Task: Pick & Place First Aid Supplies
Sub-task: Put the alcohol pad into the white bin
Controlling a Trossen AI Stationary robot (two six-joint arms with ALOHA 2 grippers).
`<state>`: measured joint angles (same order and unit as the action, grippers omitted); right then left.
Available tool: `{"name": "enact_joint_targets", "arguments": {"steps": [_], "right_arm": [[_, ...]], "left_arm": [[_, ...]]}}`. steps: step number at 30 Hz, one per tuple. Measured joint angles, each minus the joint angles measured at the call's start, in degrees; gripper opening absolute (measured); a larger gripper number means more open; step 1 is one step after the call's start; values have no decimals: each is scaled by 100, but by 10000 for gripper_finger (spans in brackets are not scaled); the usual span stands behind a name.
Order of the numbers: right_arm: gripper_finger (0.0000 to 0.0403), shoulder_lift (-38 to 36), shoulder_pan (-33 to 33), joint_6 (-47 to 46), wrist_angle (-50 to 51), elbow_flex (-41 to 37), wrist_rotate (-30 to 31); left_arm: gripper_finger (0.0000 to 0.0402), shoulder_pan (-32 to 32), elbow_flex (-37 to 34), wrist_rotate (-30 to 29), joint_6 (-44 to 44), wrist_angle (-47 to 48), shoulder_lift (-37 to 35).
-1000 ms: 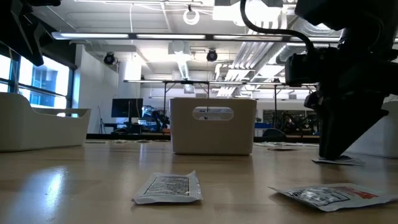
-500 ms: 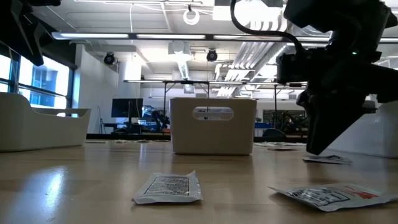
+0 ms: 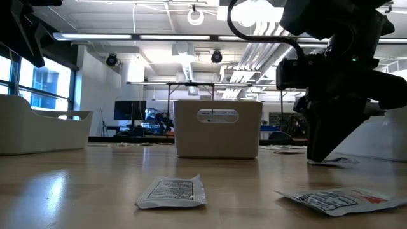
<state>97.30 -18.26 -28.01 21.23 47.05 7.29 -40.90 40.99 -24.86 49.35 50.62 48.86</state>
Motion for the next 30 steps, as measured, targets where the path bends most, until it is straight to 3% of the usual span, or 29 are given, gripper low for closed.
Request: {"name": "enact_joint_targets", "arguments": {"steps": [6,13,17,22,30], "right_arm": [[73,79,1,-34,33,-2,-11],[9,84,27,-37,41,-7,-15],[9,38,68,-22,50,-15,-45],[2,-491,48,-4,239,-72,-159],[2,-2021,24,-43,852,-47,88]], "left_arm": [[128,1,0,0,1,1,0],[128,1,0,0,1,1,0],[128,1,0,0,1,1,0],[128,0,0,0,-1,0,0],[128,0,0,0,0,0,1]]}}
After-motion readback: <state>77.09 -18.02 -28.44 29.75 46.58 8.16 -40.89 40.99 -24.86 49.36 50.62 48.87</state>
